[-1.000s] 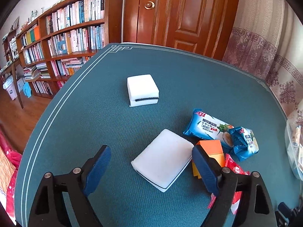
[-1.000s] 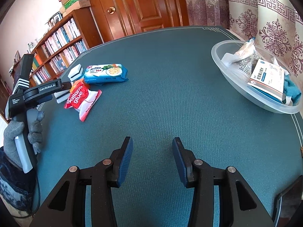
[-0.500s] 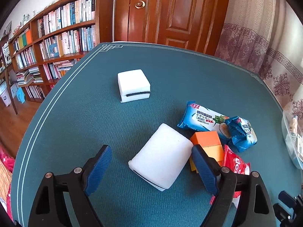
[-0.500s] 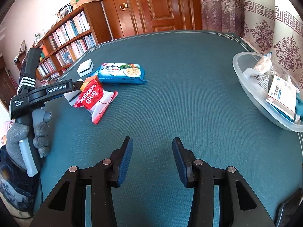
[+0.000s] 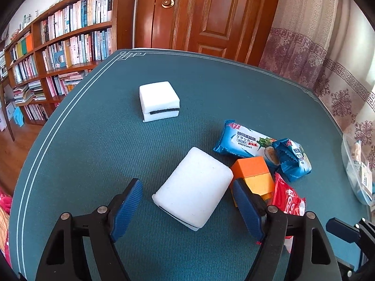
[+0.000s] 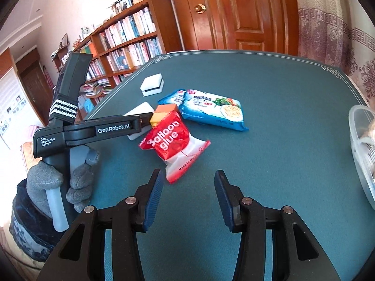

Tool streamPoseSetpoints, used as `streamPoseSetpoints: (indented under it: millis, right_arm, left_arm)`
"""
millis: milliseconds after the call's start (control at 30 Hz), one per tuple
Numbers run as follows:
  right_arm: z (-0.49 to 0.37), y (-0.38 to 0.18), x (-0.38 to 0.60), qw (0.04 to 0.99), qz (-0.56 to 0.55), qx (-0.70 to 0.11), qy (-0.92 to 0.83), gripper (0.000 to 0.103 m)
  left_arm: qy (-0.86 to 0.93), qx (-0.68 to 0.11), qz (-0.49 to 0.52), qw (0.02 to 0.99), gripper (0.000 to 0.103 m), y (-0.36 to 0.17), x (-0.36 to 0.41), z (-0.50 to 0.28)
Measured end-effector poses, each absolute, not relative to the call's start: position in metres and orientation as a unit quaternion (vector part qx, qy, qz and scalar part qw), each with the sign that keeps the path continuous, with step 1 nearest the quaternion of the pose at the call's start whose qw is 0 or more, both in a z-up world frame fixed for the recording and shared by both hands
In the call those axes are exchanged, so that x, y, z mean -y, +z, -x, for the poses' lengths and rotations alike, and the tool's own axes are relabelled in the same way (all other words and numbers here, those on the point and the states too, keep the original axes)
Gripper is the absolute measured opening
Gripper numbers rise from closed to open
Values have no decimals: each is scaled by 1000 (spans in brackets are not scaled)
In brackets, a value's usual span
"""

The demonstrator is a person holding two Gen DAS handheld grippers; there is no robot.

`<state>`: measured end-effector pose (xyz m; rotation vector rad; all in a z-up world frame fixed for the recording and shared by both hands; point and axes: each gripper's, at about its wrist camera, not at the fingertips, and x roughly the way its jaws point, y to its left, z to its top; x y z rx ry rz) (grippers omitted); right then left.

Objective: Organize objects
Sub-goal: 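Grasp the red Balloon glue packet with the right tool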

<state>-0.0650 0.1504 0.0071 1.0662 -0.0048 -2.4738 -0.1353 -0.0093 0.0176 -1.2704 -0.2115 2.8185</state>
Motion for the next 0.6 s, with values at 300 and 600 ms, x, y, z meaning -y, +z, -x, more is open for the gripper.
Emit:
streamPoseSetpoints:
  millis: [300,600]
  right_arm:
    - [98,3,-120,248,-374,-68,-891,60]
    - [112,-11,-108,276,-387,-98,-875,68]
  left_arm:
    - [911,82,403,26,81,21,14,134]
    - [914,62,395,67,95,28,17,131]
